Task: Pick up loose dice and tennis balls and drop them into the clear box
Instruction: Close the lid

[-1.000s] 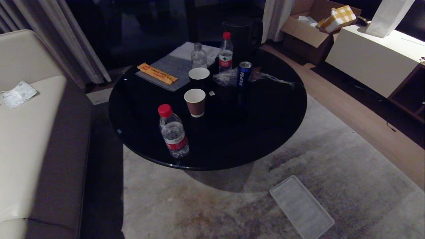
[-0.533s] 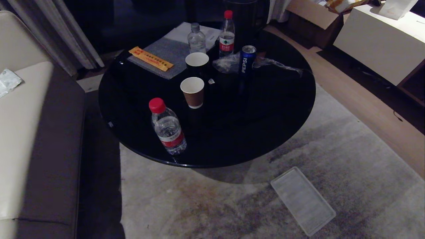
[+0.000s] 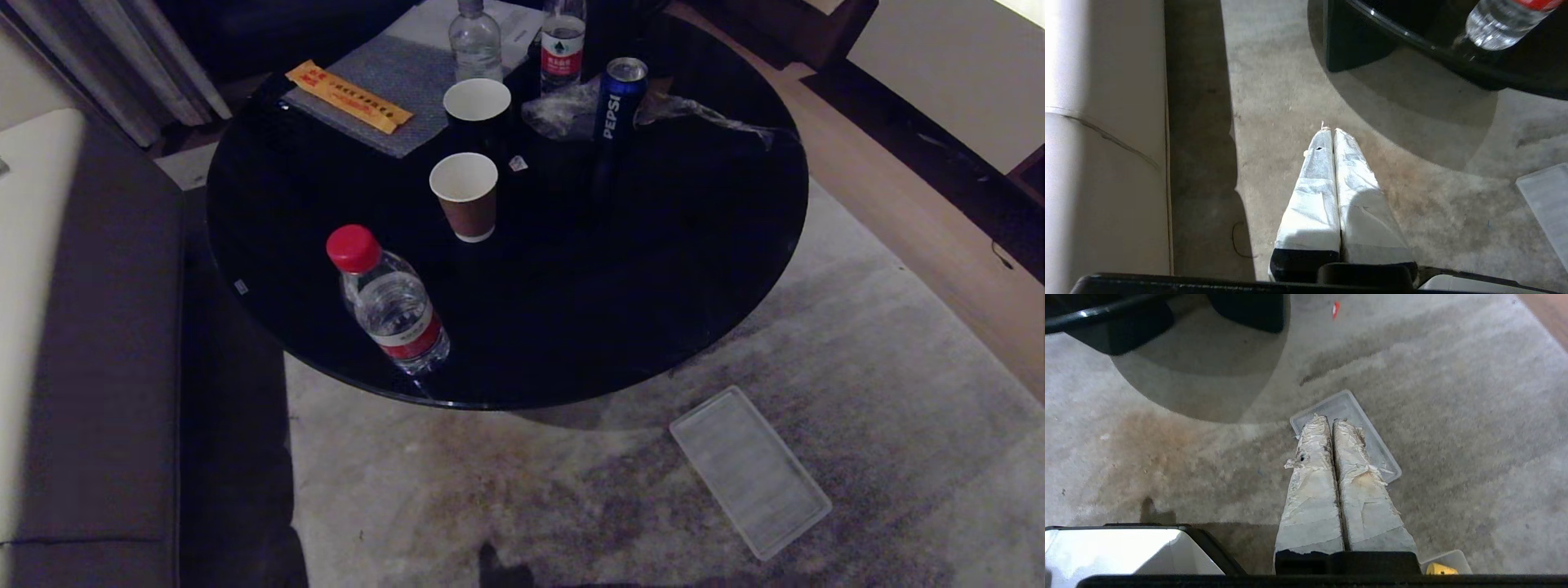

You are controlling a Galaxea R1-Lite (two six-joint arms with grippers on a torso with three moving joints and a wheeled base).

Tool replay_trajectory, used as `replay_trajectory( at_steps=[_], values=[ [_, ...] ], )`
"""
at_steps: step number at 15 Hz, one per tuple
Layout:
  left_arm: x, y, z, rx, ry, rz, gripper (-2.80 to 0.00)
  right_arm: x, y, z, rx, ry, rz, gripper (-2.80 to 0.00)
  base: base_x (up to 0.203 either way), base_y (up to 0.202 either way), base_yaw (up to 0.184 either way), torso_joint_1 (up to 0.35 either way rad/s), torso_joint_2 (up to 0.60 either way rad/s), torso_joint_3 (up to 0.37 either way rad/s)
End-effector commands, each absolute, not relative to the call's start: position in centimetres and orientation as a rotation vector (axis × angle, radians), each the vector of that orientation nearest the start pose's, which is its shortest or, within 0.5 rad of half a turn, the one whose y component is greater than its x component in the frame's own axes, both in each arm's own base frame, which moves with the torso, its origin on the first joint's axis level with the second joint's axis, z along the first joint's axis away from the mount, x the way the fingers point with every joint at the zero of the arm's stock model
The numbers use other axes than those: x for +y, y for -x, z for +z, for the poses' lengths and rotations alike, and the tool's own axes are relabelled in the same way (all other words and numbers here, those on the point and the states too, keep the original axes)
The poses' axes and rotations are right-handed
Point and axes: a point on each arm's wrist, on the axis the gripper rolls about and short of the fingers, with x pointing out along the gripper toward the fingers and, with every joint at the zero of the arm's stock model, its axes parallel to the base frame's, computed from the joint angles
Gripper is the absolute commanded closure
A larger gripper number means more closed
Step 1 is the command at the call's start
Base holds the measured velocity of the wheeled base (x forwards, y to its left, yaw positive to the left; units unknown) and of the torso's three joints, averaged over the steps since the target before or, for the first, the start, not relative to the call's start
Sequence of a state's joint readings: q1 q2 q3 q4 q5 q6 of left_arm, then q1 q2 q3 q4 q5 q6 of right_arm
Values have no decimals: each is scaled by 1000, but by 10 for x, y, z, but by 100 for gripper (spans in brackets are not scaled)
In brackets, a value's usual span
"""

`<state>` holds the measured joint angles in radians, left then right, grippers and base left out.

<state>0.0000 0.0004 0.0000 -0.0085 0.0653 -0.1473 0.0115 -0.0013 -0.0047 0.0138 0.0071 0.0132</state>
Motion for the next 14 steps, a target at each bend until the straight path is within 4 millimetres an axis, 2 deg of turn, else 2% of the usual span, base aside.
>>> replay_trajectory(
  at_steps=[1, 5, 11, 14],
  values=[
    [1, 23, 76, -13, 149, 65, 0, 0, 23, 75, 9, -14, 20, 0, 0, 0, 0, 1, 0, -187],
    [1, 23, 76, -13, 149, 65, 0, 0, 23, 75, 8, -12, 20, 0, 0, 0, 0, 2, 4, -100],
    [1, 23, 76, -11, 149, 65, 0, 0, 23, 75, 9, -14, 20, 0, 0, 0, 0, 0, 0, -5],
    [1, 23, 76, -13, 149, 65, 0, 0, 23, 75, 9, -14, 20, 0, -165, 0, -1, 1, 2, 0]
  ],
)
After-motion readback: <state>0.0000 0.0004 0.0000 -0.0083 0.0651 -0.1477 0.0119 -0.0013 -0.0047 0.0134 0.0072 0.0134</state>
